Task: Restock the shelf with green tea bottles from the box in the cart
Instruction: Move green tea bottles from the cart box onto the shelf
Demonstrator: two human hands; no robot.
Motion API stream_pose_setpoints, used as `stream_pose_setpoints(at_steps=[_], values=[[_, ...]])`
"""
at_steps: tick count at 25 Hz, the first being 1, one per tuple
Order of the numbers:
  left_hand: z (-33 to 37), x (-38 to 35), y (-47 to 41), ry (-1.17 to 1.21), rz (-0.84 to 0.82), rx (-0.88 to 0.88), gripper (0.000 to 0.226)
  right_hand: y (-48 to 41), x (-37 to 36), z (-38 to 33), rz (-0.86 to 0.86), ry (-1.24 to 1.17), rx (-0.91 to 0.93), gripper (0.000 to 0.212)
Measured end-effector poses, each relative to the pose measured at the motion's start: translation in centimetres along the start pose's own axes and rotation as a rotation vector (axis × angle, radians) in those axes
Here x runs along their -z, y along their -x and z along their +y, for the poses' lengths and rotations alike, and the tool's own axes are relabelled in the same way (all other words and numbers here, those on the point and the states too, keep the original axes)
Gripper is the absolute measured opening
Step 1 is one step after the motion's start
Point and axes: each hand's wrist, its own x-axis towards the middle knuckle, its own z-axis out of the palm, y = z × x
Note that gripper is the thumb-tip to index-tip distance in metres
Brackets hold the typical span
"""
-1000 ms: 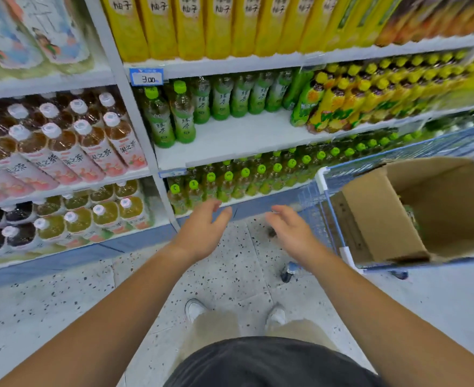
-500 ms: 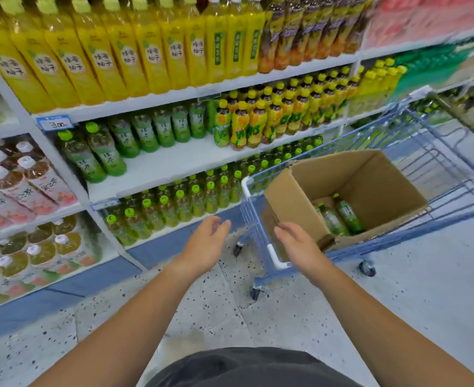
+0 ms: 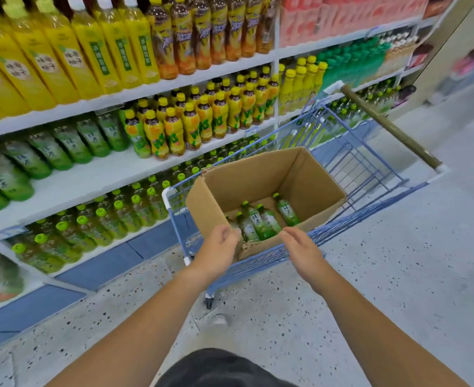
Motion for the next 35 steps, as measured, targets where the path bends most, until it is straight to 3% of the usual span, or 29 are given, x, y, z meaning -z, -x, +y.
stream_pose_setpoints(at_steps=[9,17,28,35], values=[[4.0,-7.1,-13.2,-0.02,-0.031,0.097,0.067,-10.4,7.3,-0.4,-0.01,0.045,-0.005,0.047],[3.4,-10.2,-23.1,-0.095,0.033,0.28,0.061,-22.3,10.8,0.4,-0.162,0.142,-0.05,0.047],[-4.4,-14.3,-36.9,-0.123,0.129,0.473,0.067,-42.2,7.7,8.0,-0.495,0.701,-0.057,0.049],[-9.4,-17.6,-44.0,-0.142,0.201,0.517,0.063,-50.3,4.9,15.1,-0.422,0.899,-0.181,0.057]])
